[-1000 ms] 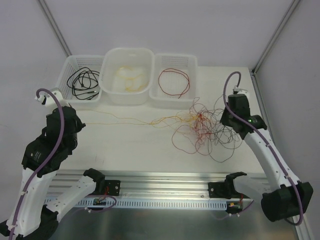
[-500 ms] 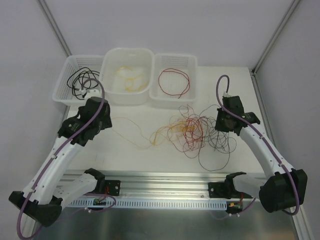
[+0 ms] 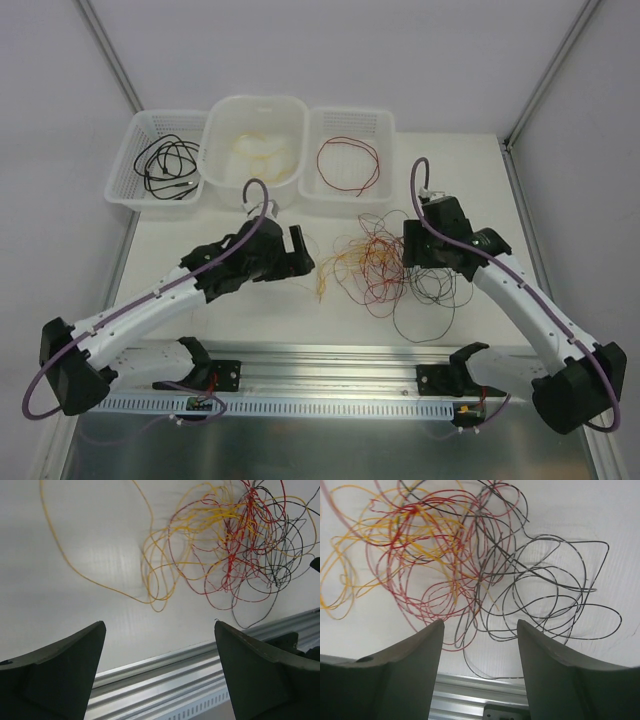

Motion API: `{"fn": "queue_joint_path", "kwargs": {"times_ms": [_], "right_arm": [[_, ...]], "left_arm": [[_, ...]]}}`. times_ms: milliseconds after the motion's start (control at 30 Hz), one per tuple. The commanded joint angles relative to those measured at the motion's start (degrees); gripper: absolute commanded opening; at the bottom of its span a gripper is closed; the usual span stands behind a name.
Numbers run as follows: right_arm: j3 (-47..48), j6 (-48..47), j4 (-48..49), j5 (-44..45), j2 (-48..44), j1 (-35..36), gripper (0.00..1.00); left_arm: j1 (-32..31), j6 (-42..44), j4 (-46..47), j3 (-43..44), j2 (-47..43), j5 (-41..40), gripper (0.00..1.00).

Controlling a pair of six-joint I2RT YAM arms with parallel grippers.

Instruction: Untangle the cables

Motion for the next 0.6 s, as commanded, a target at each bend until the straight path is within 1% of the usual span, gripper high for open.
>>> {"fn": "queue_joint_path", "kwargs": {"times_ms": [0, 33, 67, 133, 167, 233, 267, 300, 367, 400, 567], "right_arm": [[3.5, -0.2, -1.8, 2.2, -4.5, 3.3, 0.64], [3.2, 0.5, -1.8, 2.9, -5.4, 4.0, 0.64], [3.0, 0.9, -1.7, 3.3, -6.7, 4.6, 0.64], [2.4, 1.7, -1.2, 3.5, -8.4, 5.6, 0.65], [1.7, 2.4, -1.0, 3.5, -9.8, 5.9, 0.68], [1.2, 3.1, -0.9, 3.5, -11.1, 6.3, 0.71], [0.9, 3.2, -0.8, 2.8, -11.8, 6.4, 0.74], [0.7, 3.4, -0.9, 2.5, -12.8, 6.5, 0.76], [0.2, 3.5, -0.8, 1.3, -14.0, 6.8, 0.78], [0.2, 3.6, -1.0, 0.9, -15.0, 6.8, 0.78], [-0.7, 3.5, -0.8, -0.6, -17.9, 6.9, 0.80]], "left_arm": [[-7.3, -13.0, 12.9, -1.9, 6.0, -2.8, 0.89], [-8.8, -14.6, 14.5, -2.1, 7.7, -3.9, 0.87], [-11.0, -17.5, 16.0, -1.8, 11.6, -6.1, 0.80], [-12.9, -19.5, 18.5, 0.7, 16.0, -7.7, 0.75], [-13.7, -20.0, 18.7, 1.9, 20.7, -8.6, 0.69], [-15.6, -21.1, 19.0, 6.2, 25.5, -10.1, 0.61], [-16.1, -21.5, 19.1, 7.4, 29.7, -10.6, 0.57], [-16.8, -22.5, 19.0, 9.3, 31.5, -11.3, 0.49], [-17.4, -23.7, 19.0, 10.9, 36.1, -11.5, 0.44], [-17.4, -24.0, 19.0, 11.6, 37.5, -11.5, 0.40], [-18.1, -24.5, 19.0, 15.4, 44.1, -11.4, 0.38]]}}
